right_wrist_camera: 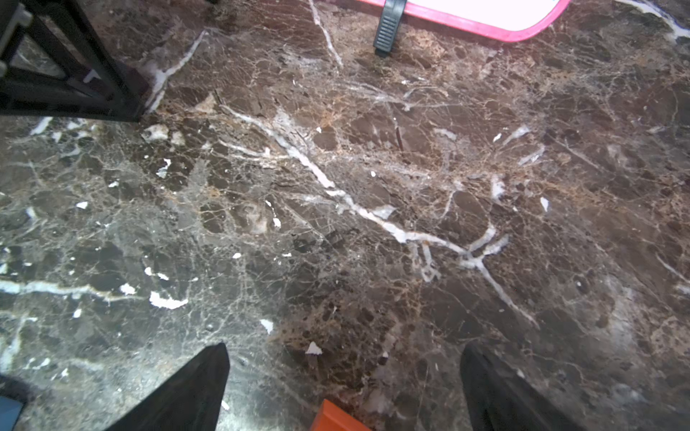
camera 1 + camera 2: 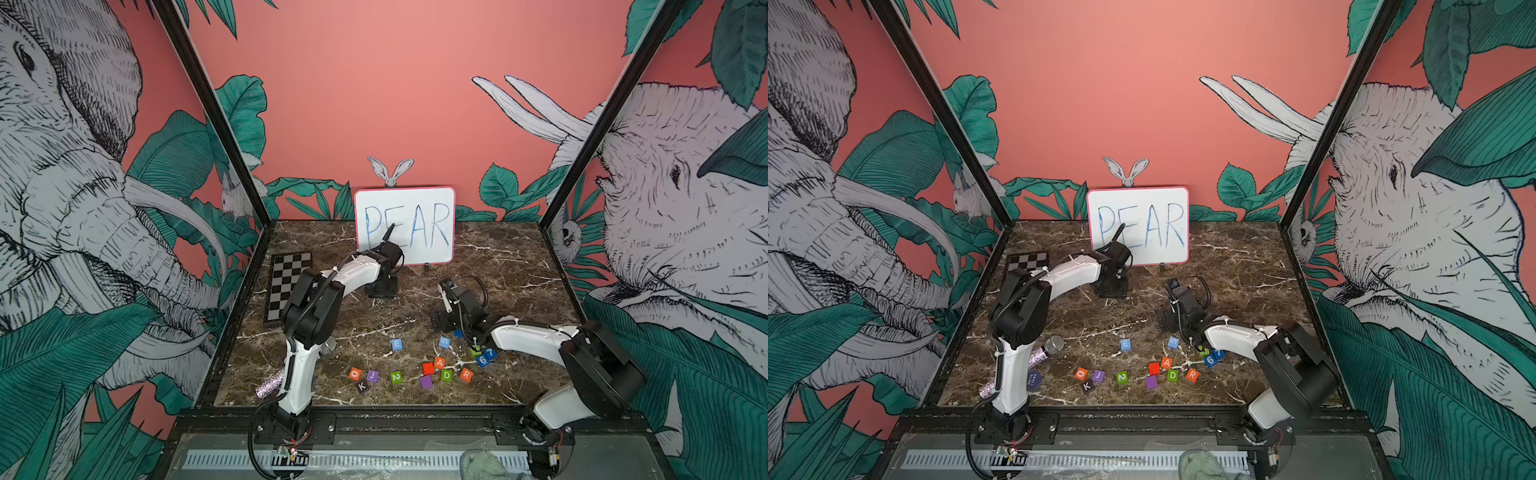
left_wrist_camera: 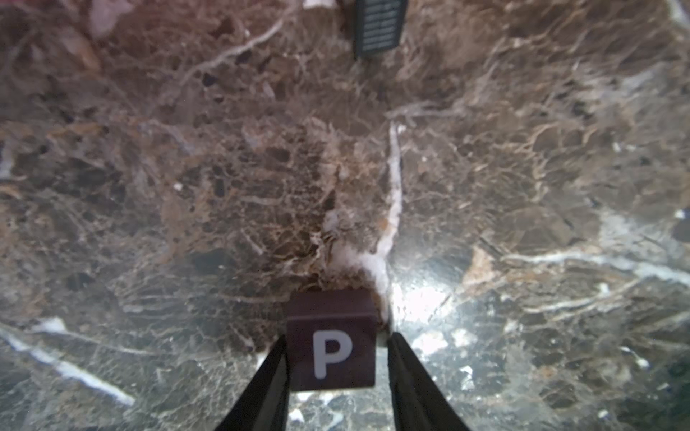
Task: Spell the uppercase word “pear” with letter blocks
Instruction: Place the letter block at the center of the board.
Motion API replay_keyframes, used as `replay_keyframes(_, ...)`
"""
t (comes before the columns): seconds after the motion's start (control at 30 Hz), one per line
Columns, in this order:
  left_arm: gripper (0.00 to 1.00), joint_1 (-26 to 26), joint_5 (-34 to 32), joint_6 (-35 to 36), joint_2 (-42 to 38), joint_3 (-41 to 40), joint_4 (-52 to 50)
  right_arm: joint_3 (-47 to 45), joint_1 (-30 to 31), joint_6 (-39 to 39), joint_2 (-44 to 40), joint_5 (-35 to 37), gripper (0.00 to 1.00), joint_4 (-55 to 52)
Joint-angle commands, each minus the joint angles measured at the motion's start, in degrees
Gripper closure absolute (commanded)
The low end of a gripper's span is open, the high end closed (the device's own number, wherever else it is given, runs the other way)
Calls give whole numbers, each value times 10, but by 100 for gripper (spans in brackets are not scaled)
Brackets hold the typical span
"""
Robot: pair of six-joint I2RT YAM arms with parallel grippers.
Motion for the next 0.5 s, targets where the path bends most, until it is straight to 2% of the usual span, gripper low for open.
replay_keyframes(0.0, 54, -2, -8, -7, 4, 4, -25, 6, 3, 1, -3, 5, 1, 12)
replay_keyframes(0.47, 50, -8, 8, -22, -20, -21, -7, 10, 3, 5, 0, -3, 1, 11)
